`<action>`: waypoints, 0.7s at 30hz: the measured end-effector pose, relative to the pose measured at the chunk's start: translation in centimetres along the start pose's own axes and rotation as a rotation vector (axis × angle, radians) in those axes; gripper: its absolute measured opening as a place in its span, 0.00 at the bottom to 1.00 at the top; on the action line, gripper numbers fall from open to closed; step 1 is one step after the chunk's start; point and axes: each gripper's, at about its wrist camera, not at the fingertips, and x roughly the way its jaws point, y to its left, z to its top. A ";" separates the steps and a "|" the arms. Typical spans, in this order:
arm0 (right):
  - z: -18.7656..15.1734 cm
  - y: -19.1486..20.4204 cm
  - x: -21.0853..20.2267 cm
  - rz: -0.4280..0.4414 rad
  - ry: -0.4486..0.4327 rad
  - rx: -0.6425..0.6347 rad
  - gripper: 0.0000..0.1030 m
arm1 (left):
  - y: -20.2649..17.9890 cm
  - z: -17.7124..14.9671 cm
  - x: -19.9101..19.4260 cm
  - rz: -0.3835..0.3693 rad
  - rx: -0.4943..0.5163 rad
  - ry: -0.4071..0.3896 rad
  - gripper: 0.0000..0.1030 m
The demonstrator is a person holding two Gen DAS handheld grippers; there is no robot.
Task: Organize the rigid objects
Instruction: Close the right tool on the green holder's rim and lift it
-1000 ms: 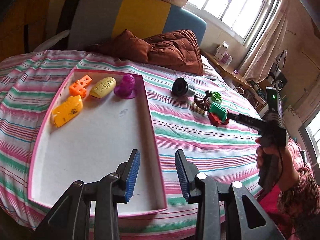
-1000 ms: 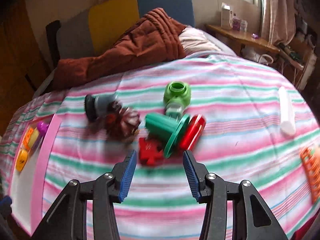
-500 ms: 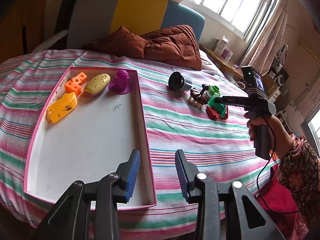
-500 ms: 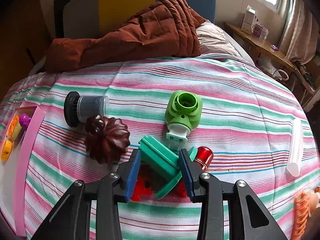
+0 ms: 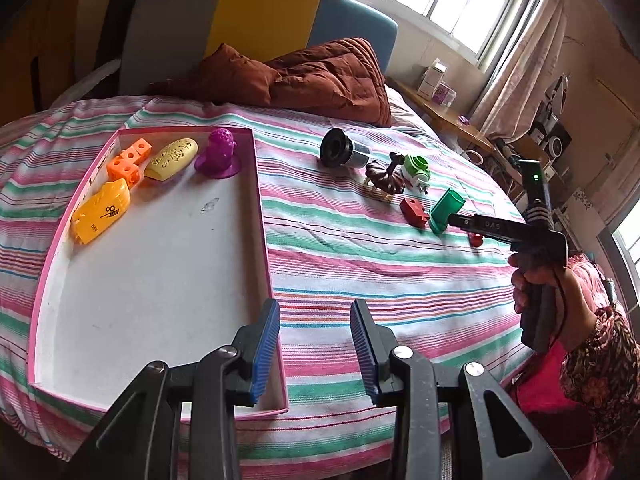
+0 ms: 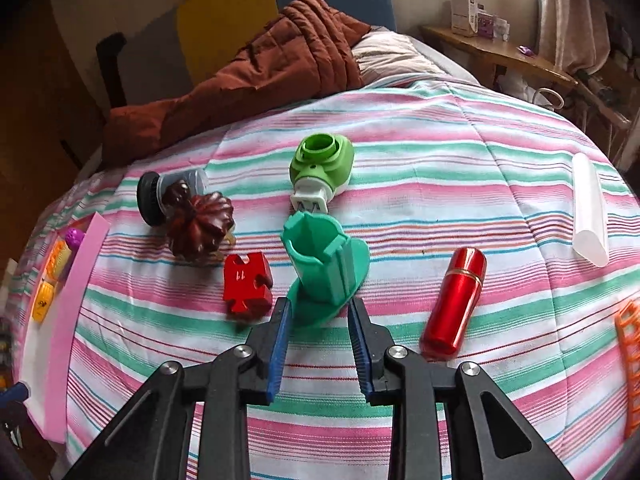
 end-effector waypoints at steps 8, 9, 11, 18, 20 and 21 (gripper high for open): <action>2.4 1.6 2.2 -0.058 -0.029 0.002 0.46 | -0.1 0.0 -0.1 0.000 0.005 0.008 0.35; 2.5 1.4 2.5 -0.065 -0.032 0.008 0.43 | -0.1 0.0 -0.2 0.002 0.007 0.007 0.35; 2.6 1.1 2.8 -0.068 -0.040 0.023 0.37 | -0.2 0.0 -0.2 0.003 0.012 0.009 0.35; 1.3 0.5 0.8 -0.033 -0.033 -0.006 0.36 | -1.3 0.3 0.0 -0.005 0.037 0.010 0.35; 0.6 0.4 0.0 -0.027 -0.025 -0.034 0.36 | -2.0 0.6 0.5 -0.014 0.047 0.018 0.35; 0.3 0.4 -0.4 -0.026 -0.022 -0.045 0.36 | -2.5 0.8 0.8 -0.019 0.051 0.025 0.35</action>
